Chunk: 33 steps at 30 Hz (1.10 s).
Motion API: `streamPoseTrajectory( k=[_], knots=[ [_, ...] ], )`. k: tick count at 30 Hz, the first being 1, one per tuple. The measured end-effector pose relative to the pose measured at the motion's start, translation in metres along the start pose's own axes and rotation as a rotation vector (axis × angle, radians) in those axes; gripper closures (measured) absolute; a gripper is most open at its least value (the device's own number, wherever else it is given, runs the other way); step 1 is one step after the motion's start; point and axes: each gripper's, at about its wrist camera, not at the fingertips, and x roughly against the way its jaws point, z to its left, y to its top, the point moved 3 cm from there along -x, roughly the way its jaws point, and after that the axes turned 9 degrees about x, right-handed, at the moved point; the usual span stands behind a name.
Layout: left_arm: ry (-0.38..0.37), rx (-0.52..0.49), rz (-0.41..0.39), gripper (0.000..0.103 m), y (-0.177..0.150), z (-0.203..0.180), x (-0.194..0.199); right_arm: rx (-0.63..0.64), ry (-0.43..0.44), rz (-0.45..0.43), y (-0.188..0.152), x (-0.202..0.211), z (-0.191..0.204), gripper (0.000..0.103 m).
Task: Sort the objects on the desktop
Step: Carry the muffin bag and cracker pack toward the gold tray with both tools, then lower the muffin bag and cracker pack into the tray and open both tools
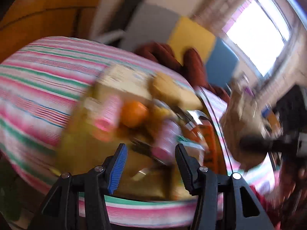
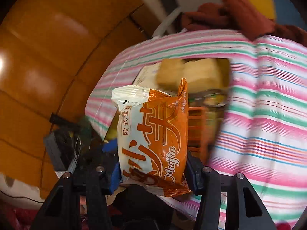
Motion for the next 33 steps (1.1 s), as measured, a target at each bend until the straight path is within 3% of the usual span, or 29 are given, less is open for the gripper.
streamPoseTrajectory(
  k=[5, 9, 12, 20, 21, 25, 30, 33],
  knots=[
    [0.094, 0.122, -0.131, 0.050, 0.024, 0.046, 0.034, 0.058, 0.057, 0.101, 0.013, -0.060, 0.033, 0.047],
    [0.127, 0.180, -0.171, 0.050, 0.030, 0.071, 0.046, 0.057, 0.071, 0.150, 0.023, -0.108, 0.052, 0.046],
    [0.136, 0.201, -0.169, 0.050, 0.029, 0.081, 0.051, 0.044, 0.033, 0.187, 0.026, -0.134, 0.059, 0.042],
    [0.103, 0.169, -0.150, 0.050, 0.025, 0.073, 0.043, 0.124, -0.028, 0.159, 0.015, -0.117, 0.061, 0.043],
    [0.101, 0.157, -0.151, 0.050, 0.023, 0.069, 0.043, 0.140, -0.039, 0.160, 0.012, -0.114, 0.064, 0.044],
    [0.099, 0.160, -0.150, 0.050, 0.021, 0.065, 0.041, 0.232, -0.056, 0.205, 0.001, -0.110, 0.075, 0.069],
    [0.108, 0.163, -0.146, 0.050, 0.019, 0.066, 0.044, 0.288, -0.192, 0.227, 0.007, -0.139, 0.065, 0.075],
    [0.116, 0.149, -0.162, 0.050, 0.019, 0.064, 0.047, 0.235, -0.118, 0.239, 0.011, -0.159, 0.060, 0.075]
  ],
)
